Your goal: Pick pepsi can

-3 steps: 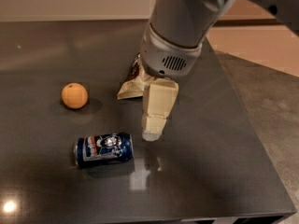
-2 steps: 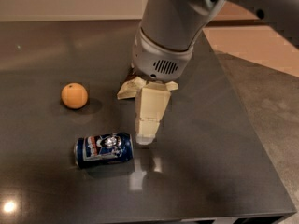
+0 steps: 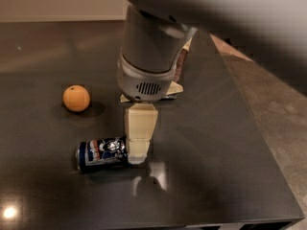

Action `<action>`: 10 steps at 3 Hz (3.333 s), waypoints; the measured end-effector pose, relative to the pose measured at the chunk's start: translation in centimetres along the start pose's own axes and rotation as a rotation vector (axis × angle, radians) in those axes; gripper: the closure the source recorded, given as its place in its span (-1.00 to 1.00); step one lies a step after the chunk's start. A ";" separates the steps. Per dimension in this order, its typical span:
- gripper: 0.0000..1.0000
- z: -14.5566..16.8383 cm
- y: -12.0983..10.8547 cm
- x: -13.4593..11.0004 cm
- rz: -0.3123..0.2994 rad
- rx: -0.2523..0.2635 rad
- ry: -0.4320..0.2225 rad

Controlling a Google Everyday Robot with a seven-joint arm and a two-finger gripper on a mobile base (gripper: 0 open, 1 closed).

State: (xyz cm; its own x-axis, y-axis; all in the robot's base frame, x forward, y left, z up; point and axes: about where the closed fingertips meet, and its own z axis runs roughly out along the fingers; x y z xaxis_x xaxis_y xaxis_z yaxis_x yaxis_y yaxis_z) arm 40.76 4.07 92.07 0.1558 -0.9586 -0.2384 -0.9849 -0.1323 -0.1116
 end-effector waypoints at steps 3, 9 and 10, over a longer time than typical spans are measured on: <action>-1.00 3.2 1.7 -2.0 -0.052 -0.008 0.063; -0.65 7.8 3.0 -3.9 -0.103 -0.047 0.129; -0.17 8.2 3.1 -3.9 -0.112 -0.047 0.140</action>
Offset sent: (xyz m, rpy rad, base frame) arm -0.0155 0.0235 -0.0376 -0.0759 0.0084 0.0395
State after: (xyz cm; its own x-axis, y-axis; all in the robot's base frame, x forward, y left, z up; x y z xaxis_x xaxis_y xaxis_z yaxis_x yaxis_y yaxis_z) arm 37.71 9.51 84.74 0.2557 -0.9626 -0.0899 -0.9650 -0.2485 -0.0836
